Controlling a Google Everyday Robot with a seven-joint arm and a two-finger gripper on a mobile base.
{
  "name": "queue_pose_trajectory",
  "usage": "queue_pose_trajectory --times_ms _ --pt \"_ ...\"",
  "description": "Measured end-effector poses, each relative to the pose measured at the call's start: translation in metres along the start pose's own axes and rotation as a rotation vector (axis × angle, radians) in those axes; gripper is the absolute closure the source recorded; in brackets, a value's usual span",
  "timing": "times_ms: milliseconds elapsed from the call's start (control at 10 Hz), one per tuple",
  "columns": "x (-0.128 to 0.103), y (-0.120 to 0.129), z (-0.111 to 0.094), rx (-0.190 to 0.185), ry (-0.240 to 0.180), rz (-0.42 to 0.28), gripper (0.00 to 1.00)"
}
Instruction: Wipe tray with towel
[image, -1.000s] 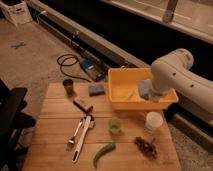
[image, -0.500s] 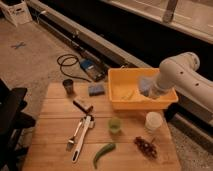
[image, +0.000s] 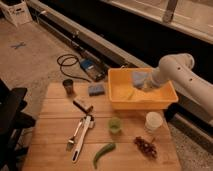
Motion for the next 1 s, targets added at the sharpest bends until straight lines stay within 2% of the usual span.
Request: queue_pose_trajectory --times_ms 200,600,700,900,1000 --pt "-0.013 -0.008 0.013 -0.026 -0.013 -0.015 1.0" --pt "-0.012 -0.008 0.013 -0.024 -0.004 -0.017 1.0" --pt "-0.012 -0.01 0.012 -0.014 0.001 -0.013 1.0" --pt "0.004 -0.025 0.006 0.078 0.0 0.019 1.0" --pt "0.013 -0.03 0.011 0.09 -0.008 0.03 1.0"
